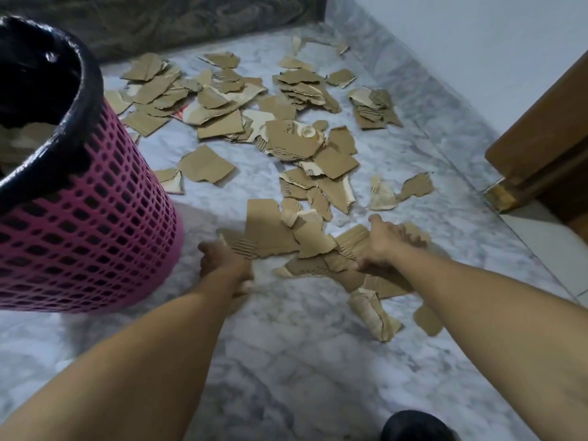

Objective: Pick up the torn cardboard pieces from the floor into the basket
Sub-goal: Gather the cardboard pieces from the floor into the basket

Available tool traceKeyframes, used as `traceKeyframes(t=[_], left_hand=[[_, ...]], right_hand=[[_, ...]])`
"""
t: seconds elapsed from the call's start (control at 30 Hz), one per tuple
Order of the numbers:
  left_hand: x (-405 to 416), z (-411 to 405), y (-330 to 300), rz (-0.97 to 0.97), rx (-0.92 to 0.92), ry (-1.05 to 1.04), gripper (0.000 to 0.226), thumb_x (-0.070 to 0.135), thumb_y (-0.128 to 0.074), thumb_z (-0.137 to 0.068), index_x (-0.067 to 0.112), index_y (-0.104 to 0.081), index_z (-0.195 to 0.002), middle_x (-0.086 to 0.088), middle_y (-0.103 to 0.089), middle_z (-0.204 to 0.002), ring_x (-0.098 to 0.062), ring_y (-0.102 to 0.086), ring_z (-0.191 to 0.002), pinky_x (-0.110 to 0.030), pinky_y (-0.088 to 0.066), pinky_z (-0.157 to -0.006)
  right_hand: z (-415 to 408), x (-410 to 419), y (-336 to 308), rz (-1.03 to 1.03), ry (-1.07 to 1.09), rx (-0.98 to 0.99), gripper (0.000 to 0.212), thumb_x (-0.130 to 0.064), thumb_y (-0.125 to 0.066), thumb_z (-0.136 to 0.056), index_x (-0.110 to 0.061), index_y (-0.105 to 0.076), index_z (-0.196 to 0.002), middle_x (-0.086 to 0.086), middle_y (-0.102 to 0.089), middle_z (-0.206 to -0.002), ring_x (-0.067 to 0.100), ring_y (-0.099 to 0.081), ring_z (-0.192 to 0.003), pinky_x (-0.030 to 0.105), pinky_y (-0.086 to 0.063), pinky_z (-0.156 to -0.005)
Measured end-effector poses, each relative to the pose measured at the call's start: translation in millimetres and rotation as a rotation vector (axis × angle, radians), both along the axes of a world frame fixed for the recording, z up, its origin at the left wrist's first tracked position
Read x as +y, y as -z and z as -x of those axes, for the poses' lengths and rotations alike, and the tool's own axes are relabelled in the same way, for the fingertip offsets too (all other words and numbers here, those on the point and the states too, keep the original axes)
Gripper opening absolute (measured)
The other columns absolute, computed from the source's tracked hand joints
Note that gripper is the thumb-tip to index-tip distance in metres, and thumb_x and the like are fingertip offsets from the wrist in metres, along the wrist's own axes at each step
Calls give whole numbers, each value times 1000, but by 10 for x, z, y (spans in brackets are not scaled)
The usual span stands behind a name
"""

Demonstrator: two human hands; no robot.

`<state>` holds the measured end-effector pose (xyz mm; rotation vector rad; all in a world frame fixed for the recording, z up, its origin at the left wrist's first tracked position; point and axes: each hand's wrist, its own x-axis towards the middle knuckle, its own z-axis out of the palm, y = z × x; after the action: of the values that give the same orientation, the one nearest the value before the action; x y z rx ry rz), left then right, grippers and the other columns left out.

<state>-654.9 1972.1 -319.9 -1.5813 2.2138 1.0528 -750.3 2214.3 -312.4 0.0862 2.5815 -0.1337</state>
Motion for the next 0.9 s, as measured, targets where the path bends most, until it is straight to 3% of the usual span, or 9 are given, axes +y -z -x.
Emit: traceKeyframes(t=[0.07, 0.13, 0.23, 0.33, 0.4, 0.47, 0.57, 0.7, 0.9], left_hand=[[-119, 16, -42, -18, 46, -6, 61, 11, -69, -83, -5, -36, -133, -24, -54, -127, -38, -56, -113, -41, -53, -86], [-226, 28, -128, -10, 55, 38, 31, 17, -60, -91, -5, -52, -111, -17, -57, -108, -34, -61, -98, -34, -51, -74], [-366, 80, -254, -54, 38, 145, 31, 17, -63, -87, -3, -59, -110, -17, -64, -105, -31, -64, -90, -30, -48, -65], [-389, 163, -358, -238, 35, 236, 28, 9, -65, -80, 2, -61, -107, -11, -64, -102, -23, -62, -84, -31, -53, -71], [-329, 243, -413, -339, 72, 281, 24, 6, -64, -81, 6, -63, -105, -9, -64, -99, -20, -60, -81, -32, -54, -72], [-261, 368, -364, -349, 102, 325, 40, 20, -71, -69, 10, -65, -108, -9, -66, -109, -24, -63, -93, -37, -55, -84], [-168, 557, -114, -227, 40, 326, 68, 41, -66, -65, 14, -54, -126, -15, -48, -135, -31, -50, -119, -44, -45, -103], [62, 605, -115, 8, -47, 210, 76, 33, -73, -79, 12, -30, -138, -17, -24, -144, -33, -32, -131, -36, -35, -104], [146, 691, 41, -36, 14, 129, 87, 9, -84, -69, 5, -28, -136, -20, -33, -142, -35, -41, -129, -36, -42, -99]], right_hand=[[18, 32, -9, 27, 7, 0, 74, -36, -88, -63, -17, -53, -125, 10, -57, -129, 33, -51, -120, 44, -40, -99], [14, 30, -70, 85, -10, -19, 55, -31, -85, -70, -12, -63, -117, 12, -62, -123, 32, -58, -113, 38, -46, -93], [59, -19, -141, 206, -36, -60, 43, -35, -76, -82, -8, -65, -114, 15, -64, -120, 33, -59, -109, 36, -49, -91], [56, -153, -160, 217, -181, -119, 31, -47, -64, -89, -20, -62, -104, 13, -52, -125, 36, -47, -126, 34, -40, -93], [15, -224, -77, 190, -275, -141, 32, -53, -63, -87, -25, -57, -102, 14, -37, -145, 37, -31, -140, 41, -32, -107], [-69, -279, 29, 208, -326, -144, 53, -53, -70, -80, -28, -50, -122, 5, -20, -157, 35, -21, -145, 52, -24, -114], [-191, -391, 141, 171, -305, -22, 91, -43, -80, -73, -31, -28, -146, 2, -28, -150, 30, -28, -139, 50, -30, -109], [-223, -522, 245, 133, -261, 62, 81, -16, -72, -75, -25, -31, -144, 5, -42, -139, 28, -37, -131, 45, -33, -103], [-149, -538, 253, 159, -151, 18, 70, -17, -72, -75, -16, -37, -135, 9, -46, -133, 34, -47, -124, 44, -41, -102]])
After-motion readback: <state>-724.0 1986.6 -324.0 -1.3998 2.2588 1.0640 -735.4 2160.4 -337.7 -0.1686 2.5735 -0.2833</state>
